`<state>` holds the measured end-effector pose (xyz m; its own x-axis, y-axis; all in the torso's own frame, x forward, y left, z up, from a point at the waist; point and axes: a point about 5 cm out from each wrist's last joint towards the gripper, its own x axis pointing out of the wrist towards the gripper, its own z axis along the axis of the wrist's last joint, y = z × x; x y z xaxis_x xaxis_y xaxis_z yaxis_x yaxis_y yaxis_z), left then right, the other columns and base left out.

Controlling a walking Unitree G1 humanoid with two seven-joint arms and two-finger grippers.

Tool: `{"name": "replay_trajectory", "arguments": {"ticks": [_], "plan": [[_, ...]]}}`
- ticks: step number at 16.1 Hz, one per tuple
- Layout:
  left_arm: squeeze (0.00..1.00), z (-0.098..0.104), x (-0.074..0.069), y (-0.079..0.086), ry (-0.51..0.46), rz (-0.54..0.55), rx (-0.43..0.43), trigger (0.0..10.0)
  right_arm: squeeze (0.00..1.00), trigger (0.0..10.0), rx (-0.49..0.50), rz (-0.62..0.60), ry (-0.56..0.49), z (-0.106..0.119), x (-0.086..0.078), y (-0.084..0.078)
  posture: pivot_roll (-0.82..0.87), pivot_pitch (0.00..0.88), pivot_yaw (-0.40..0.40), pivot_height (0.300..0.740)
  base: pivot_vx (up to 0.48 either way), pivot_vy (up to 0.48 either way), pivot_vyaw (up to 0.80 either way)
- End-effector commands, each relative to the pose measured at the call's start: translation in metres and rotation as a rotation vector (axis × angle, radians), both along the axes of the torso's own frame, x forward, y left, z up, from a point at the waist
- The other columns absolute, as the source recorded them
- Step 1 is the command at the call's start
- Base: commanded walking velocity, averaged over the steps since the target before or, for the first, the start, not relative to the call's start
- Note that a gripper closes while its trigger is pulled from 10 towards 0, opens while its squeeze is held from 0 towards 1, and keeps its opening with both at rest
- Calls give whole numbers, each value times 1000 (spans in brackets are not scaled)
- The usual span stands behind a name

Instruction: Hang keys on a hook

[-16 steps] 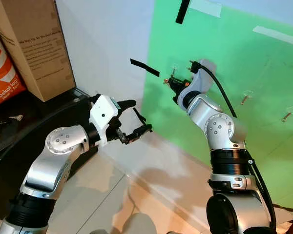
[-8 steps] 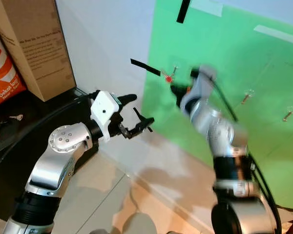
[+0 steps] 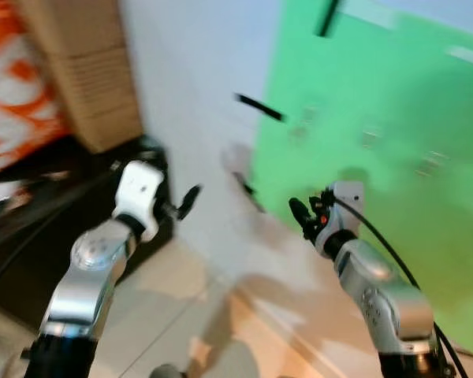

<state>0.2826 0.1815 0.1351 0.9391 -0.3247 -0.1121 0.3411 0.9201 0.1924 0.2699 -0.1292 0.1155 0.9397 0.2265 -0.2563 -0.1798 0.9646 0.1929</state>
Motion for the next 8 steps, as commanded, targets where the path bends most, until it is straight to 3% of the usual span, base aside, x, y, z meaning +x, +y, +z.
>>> {"name": "replay_trajectory", "arguments": {"ticks": [1,3,7,8], "plan": [[0,3,-3,2,-33,45,24,10000,1000,10000,-5,-79,-12,-1,-4,-13,-66,0,-38,740,0,0,800],[0,-3,-9,5,-41,131,58,10000,1000,10000,2,-209,14,-11,-18,-30,-62,0,-36,740,0,0,800],[0,-9,-7,6,-42,160,77,10000,1000,10000,-58,-264,2,-19,-16,-32,-57,0,-19,740,0,0,798],[0,-12,-7,5,-35,164,73,10000,1000,10000,-66,-283,-9,-17,-15,-33,-51,0,-28,740,0,0,0]]}}
